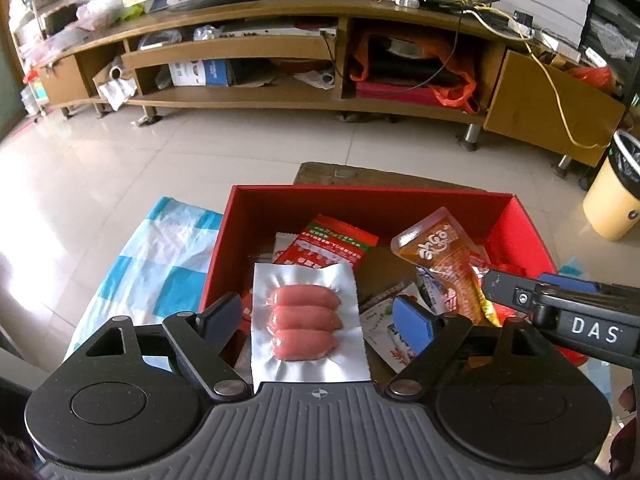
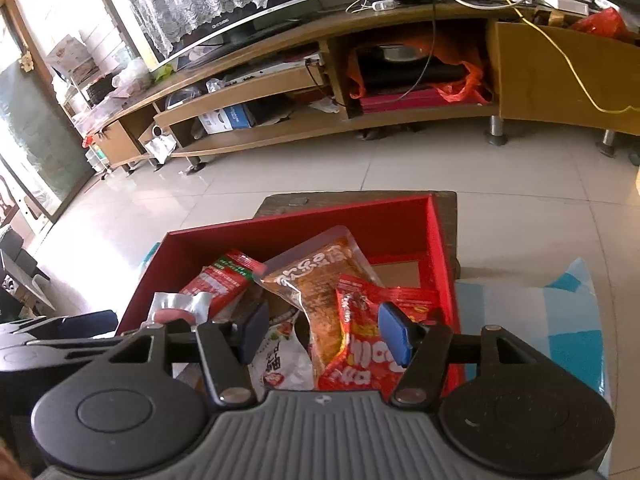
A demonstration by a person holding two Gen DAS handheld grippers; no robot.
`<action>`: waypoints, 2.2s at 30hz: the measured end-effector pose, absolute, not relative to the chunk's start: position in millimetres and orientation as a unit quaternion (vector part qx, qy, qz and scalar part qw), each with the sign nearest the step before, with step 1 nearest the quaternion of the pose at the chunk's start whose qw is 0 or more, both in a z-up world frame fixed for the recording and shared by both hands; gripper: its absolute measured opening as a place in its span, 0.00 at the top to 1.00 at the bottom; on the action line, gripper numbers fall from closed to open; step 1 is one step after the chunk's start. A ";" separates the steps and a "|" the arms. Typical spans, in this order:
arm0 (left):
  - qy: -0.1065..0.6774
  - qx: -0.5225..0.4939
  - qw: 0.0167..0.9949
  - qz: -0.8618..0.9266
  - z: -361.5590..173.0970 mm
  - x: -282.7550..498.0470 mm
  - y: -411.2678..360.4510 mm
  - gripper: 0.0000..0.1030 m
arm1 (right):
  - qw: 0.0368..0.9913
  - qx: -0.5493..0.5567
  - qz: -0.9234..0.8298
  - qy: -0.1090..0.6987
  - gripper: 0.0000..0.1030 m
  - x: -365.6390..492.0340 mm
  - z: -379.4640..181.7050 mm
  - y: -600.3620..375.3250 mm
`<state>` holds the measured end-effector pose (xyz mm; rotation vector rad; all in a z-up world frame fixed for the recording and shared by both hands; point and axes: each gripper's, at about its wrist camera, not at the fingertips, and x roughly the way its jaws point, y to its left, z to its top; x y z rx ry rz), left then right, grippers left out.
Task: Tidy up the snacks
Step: 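Move both tools back over the waffle and round bread packs, then grasp the round white bread pack with the right tool while the left tool moves over the waffle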
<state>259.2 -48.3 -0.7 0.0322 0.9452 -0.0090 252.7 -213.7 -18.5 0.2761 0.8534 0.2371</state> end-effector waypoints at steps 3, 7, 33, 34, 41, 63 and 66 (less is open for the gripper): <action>0.454 0.015 0.891 -0.012 2.2 253.8 -50.0 0.15 | 0.896 0.134 0.113 0.408 0.44 247.0 -10.0 -219.8; 0.454 0.020 0.890 -0.032 6.5 241.7 -59.4 0.14 | 0.900 0.128 0.106 0.404 0.38 235.6 1.5 -229.6; 0.524 0.065 0.833 -0.166 -41.9 146.6 -144.0 0.05 | 0.849 0.097 0.043 0.518 0.28 134.8 -42.2 -316.8; 0.528 0.059 0.830 -0.168 -43.5 145.4 -147.1 0.04 | 0.847 0.100 0.043 0.520 0.27 133.5 -43.2 -320.7; 0.544 0.027 0.821 -0.170 -51.6 146.4 -176.7 0.00 | 0.842 0.131 0.046 0.521 0.26 133.3 -45.3 -334.3; 0.554 0.141 0.806 -0.153 -72.8 116.1 -120.9 0.12 | 0.809 0.165 0.070 0.560 0.21 144.0 -73.4 -325.8; 0.561 0.141 0.803 -0.147 -68.5 111.0 -104.6 0.13 | 0.803 0.129 0.084 0.575 0.21 141.8 -78.2 -306.4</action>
